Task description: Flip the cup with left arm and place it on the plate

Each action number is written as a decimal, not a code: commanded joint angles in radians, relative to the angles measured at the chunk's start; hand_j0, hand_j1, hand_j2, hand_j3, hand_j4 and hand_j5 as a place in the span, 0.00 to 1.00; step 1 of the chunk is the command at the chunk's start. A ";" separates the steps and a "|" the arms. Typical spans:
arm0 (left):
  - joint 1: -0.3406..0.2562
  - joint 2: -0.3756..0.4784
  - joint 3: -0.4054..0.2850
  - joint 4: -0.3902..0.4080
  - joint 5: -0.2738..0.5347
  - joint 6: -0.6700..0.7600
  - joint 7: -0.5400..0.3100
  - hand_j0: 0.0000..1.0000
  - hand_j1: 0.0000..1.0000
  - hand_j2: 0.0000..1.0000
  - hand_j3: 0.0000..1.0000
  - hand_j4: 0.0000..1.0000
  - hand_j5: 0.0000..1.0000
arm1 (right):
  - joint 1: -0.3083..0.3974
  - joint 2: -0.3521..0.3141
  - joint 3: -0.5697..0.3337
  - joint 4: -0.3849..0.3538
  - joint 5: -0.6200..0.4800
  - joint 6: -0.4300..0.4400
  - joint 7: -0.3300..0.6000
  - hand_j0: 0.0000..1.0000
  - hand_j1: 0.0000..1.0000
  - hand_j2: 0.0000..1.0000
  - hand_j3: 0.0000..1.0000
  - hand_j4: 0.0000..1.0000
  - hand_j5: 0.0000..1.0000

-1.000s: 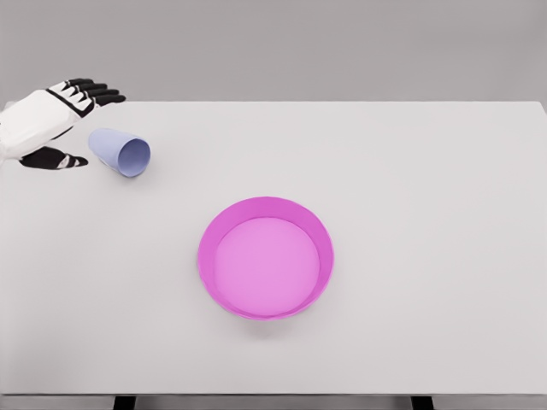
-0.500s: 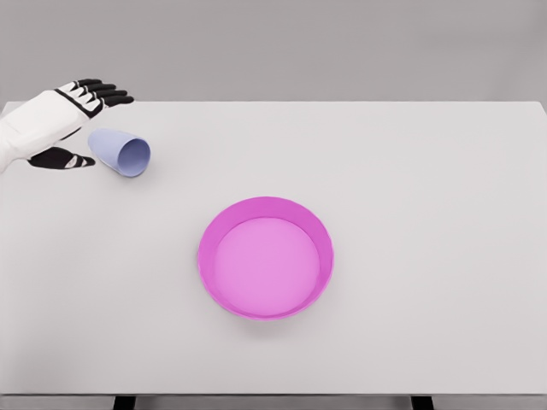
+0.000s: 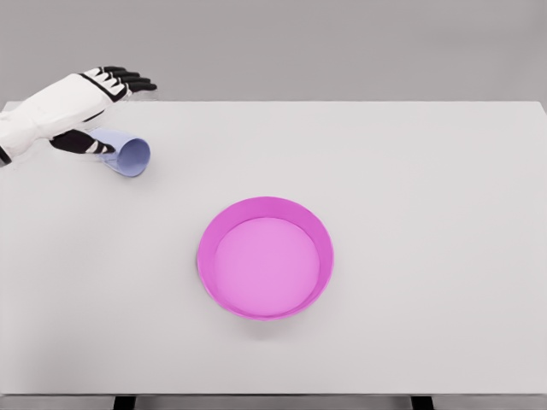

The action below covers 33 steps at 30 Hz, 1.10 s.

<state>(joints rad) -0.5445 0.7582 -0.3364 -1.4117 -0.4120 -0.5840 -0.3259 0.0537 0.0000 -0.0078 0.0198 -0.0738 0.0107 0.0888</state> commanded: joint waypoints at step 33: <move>-0.333 -0.014 -0.481 0.491 0.096 0.021 -0.004 1.00 1.00 1.00 1.00 1.00 1.00 | 0.000 0.000 0.000 0.000 0.000 0.000 0.000 1.00 1.00 1.00 1.00 1.00 1.00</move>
<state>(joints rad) -0.8851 0.7554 -0.8149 -0.9402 -0.3130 -0.5647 -0.3292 0.0537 0.0000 -0.0078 0.0197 -0.0738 0.0108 0.0888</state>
